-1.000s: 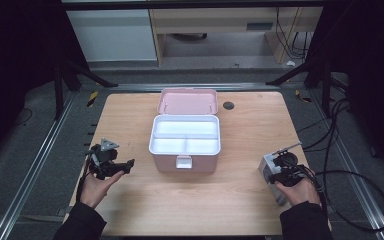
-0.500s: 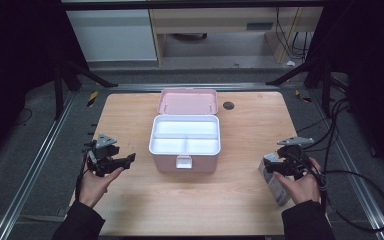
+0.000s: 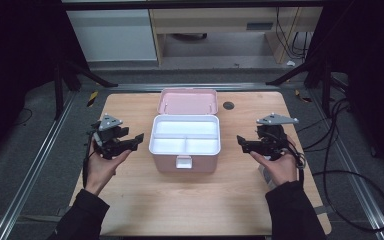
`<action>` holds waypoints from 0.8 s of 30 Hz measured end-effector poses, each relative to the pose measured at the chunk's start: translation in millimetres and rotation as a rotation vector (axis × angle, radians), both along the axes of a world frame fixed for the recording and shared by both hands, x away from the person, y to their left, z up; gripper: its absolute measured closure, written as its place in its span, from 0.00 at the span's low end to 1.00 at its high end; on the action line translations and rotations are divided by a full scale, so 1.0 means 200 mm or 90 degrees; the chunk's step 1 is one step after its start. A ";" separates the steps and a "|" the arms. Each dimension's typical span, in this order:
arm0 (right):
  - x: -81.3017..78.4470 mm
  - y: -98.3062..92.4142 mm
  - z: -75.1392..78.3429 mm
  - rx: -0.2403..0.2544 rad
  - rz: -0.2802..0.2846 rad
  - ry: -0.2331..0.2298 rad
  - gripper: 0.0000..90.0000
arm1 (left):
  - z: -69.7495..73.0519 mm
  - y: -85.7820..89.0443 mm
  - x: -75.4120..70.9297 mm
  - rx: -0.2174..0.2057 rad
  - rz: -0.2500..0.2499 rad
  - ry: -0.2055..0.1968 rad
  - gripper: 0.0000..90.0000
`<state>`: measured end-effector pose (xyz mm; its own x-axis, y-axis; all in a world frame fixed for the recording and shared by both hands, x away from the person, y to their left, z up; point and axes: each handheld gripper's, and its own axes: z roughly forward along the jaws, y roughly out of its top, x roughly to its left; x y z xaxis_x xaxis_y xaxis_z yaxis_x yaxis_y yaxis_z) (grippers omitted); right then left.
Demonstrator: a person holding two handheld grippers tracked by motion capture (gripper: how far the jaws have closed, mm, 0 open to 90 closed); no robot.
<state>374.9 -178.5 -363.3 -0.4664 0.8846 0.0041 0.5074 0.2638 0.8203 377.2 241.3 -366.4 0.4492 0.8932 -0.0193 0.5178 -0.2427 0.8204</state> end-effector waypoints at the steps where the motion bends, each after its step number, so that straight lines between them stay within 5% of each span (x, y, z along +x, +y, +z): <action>1: 0.01 0.02 0.00 0.009 0.008 -0.007 0.30 | -0.01 -0.02 0.02 0.001 0.000 0.003 0.45; 4: 0.05 0.09 -0.01 0.036 0.029 -0.022 0.37 | -0.05 -0.06 0.06 0.010 -0.004 0.010 0.45; 11: 0.13 0.22 -0.12 0.063 0.059 0.005 0.43 | -0.14 -0.13 0.12 0.018 -0.023 0.031 0.50; 24: 0.18 0.33 -0.29 0.014 0.089 0.061 0.58 | -0.23 -0.16 0.15 0.027 -0.039 0.054 0.72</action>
<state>411.5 -112.2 -421.2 -0.5814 0.8103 0.0736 0.5436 0.3195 0.7762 406.6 209.2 -412.7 0.5018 0.8647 -0.0215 0.5676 -0.3105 0.7625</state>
